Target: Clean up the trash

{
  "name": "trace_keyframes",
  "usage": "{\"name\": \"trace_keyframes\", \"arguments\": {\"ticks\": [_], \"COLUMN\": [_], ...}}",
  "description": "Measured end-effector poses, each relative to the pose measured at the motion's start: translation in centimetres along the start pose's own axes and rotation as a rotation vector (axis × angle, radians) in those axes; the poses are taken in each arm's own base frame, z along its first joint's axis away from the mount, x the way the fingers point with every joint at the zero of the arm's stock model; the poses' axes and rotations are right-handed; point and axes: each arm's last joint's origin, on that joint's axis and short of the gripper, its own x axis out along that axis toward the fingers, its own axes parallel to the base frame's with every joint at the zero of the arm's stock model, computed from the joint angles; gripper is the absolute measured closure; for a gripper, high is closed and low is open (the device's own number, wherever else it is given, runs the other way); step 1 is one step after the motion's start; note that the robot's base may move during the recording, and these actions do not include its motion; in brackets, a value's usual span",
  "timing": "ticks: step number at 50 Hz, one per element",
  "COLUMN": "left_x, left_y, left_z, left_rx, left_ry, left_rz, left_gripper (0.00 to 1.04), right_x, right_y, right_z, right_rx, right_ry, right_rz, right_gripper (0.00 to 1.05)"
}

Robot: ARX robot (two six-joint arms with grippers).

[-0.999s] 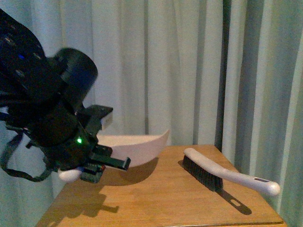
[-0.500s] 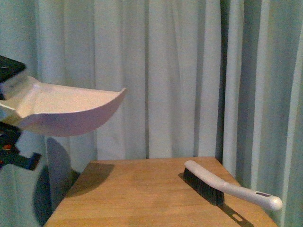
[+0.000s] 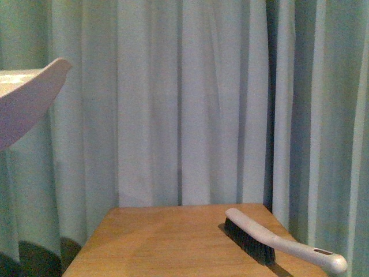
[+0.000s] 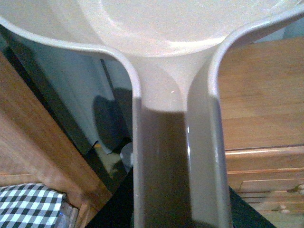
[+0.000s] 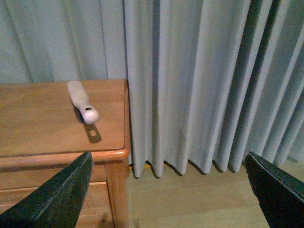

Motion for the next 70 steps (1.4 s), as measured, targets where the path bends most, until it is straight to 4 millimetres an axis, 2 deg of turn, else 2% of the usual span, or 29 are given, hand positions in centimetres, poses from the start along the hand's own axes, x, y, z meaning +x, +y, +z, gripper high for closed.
{"name": "trace_keyframes", "arguments": {"ticks": [17,20,22,24,25,26,28,31,35,37,43,44,47,52,57,62,70], "left_x": [-0.1,-0.1,-0.1,-0.1,-0.1,-0.1,-0.1,-0.1,-0.1,-0.1,-0.1,-0.1,-0.1,-0.1,-0.1,-0.1,-0.1], "left_y": [0.0,0.0,0.0,0.0,0.0,0.0,0.0,0.0,0.0,0.0,0.0,0.0,0.0,0.0,0.0,0.0,0.0], "left_z": [-0.2,-0.2,-0.2,-0.2,-0.2,-0.2,-0.2,-0.2,-0.2,-0.2,-0.2,-0.2,-0.2,-0.2,-0.2,-0.2,-0.2], "left_rx": [-0.001,-0.001,-0.001,-0.001,-0.001,-0.002,-0.002,-0.002,-0.001,-0.001,-0.002,-0.002,-0.001,-0.001,-0.002,-0.001,-0.001], "left_ry": [0.000,0.001,-0.001,0.000,0.001,0.001,0.000,0.000,0.000,0.000,0.000,0.000,0.000,0.000,0.000,0.001,0.000], "left_rz": [-0.006,-0.005,-0.007,-0.009,-0.004,-0.002,-0.003,-0.004,-0.005,-0.005,-0.004,-0.005,-0.005,-0.005,-0.005,-0.005,-0.005], "left_gripper": [0.81,0.81,0.81,0.81,0.81,0.81,0.81,0.81,0.81,0.81,0.81,0.81,0.81,0.81,0.81,0.81,0.81], "right_x": [0.0,0.2,0.7,1.7,2.5,3.4,4.8,6.8,9.6,11.6,16.4,17.0,20.3,25.2,27.6,30.0,31.6], "right_y": [0.0,-0.1,-0.2,0.0,0.2,0.4,0.7,0.8,0.8,0.8,1.1,1.2,1.9,4.4,6.7,9.4,11.4], "right_z": [0.0,0.1,1.2,3.4,5.1,6.9,9.3,11.9,14.5,15.6,17.1,17.1,16.6,15.7,14.6,12.3,8.8], "right_rx": [0.000,0.063,0.134,0.152,0.131,0.102,0.060,0.011,-0.046,-0.079,-0.143,-0.155,-0.190,-0.258,-0.284,-0.285,-0.285], "right_ry": [0.004,0.189,0.294,0.307,0.298,0.289,0.272,0.262,0.281,0.315,0.423,0.434,0.528,0.603,0.633,0.692,0.781], "right_rz": [0.009,0.240,0.403,0.542,0.579,0.598,0.599,0.565,0.523,0.491,0.433,0.431,0.399,0.374,0.379,0.400,0.397], "right_gripper": [0.08,0.08,0.08,0.08,0.08,0.08,0.08,0.08,0.08,0.08,0.08,0.08,0.08,0.08,0.08,0.08,0.08]}}
